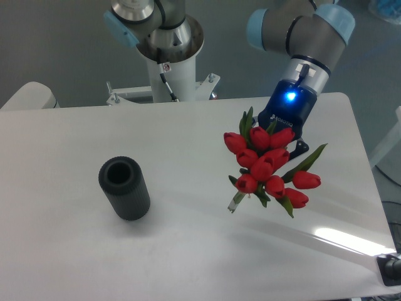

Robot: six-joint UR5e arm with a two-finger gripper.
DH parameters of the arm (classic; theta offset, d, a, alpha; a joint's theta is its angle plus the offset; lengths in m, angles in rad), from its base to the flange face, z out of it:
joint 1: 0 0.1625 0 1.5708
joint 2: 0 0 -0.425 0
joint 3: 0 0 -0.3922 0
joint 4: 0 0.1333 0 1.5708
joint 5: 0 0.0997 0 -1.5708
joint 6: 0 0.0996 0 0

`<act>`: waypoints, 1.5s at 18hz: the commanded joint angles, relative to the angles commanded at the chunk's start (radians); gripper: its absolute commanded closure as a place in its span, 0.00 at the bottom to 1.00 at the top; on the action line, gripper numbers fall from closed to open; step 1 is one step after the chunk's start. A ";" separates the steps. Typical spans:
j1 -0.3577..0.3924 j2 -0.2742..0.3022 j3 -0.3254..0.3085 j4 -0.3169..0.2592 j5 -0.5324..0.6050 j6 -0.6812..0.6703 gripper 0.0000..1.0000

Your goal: Place the flowers on the table

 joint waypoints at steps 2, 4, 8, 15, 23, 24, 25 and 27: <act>-0.002 0.000 0.001 0.000 0.017 0.000 0.80; -0.002 0.002 0.005 -0.002 0.018 -0.003 0.81; -0.003 0.011 0.000 -0.002 0.047 -0.003 0.82; -0.011 0.040 -0.002 -0.002 0.167 -0.003 0.82; -0.129 0.066 -0.003 -0.003 0.521 0.028 0.82; -0.141 0.066 -0.003 -0.003 0.552 0.028 0.82; -0.150 0.066 -0.003 -0.003 0.581 0.028 0.82; -0.172 0.064 -0.003 -0.003 0.661 0.035 0.82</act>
